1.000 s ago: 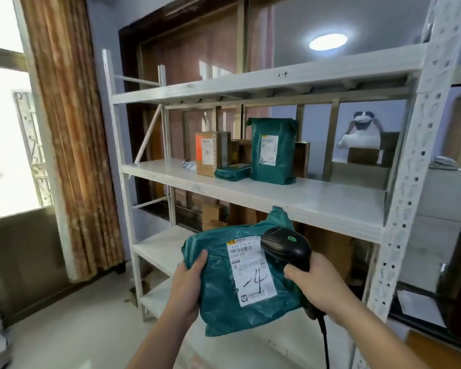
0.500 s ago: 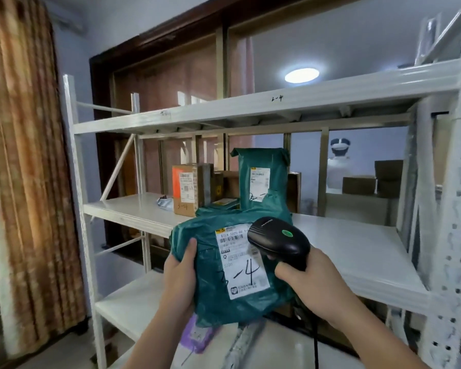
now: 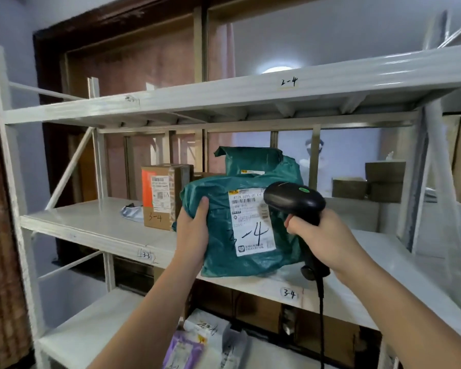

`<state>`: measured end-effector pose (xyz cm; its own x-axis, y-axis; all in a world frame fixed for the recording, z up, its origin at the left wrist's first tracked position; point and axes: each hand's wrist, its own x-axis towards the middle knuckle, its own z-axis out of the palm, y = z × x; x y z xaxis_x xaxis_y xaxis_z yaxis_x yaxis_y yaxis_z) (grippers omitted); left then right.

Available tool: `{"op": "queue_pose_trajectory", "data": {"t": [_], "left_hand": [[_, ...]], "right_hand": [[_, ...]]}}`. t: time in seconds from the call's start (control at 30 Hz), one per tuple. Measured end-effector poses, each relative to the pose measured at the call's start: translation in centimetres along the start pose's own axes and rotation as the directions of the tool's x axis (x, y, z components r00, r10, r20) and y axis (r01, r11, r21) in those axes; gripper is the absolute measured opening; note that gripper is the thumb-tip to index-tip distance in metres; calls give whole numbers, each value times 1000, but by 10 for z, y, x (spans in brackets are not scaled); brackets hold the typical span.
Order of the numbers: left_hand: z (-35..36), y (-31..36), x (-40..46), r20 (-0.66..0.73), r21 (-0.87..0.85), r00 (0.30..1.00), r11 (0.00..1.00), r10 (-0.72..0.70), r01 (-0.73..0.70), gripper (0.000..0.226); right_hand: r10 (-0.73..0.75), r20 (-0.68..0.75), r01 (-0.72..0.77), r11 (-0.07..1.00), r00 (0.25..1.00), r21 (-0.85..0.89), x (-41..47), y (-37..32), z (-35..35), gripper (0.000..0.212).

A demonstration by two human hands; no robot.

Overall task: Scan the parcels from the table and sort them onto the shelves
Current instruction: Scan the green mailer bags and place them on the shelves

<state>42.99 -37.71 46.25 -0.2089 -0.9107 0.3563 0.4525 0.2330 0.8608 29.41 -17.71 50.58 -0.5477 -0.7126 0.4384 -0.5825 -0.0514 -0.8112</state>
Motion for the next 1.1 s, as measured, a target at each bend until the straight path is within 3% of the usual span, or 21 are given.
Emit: {"op": "queue_pose_trajectory", "data": {"t": [0.23, 0.37, 0.43, 0.6, 0.83, 1.0, 1.1], "left_hand": [[-10, -36, 75, 137, 89, 990, 996, -34, 22, 51], [-23, -66, 103, 197, 168, 974, 983, -112, 79, 66], [-27, -83, 113, 227, 167, 963, 980, -146, 109, 71], [-25, -103, 133, 272, 164, 952, 982, -141, 99, 54], [-16, -110, 140, 294, 261, 955, 964, -32, -48, 52], [-14, -106, 138, 329, 224, 942, 974, -65, -11, 99], [-14, -108, 137, 348, 271, 936, 961, -55, -44, 94]], "right_hand": [[168, -71, -168, 986, 983, 12, 39, 15, 47, 15], [235, -88, -237, 971, 968, -15, 50, 25, 82, 2], [251, -104, -254, 967, 962, -16, 53, 29, 97, 15], [254, -180, -263, 964, 950, -30, 65, 37, 116, 34], [291, -213, -295, 955, 933, 16, 81, 44, 117, 23], [345, -225, -336, 938, 911, 78, 91, 51, 119, 22], [335, -231, -323, 942, 914, 87, 93, 55, 122, 23]]}}
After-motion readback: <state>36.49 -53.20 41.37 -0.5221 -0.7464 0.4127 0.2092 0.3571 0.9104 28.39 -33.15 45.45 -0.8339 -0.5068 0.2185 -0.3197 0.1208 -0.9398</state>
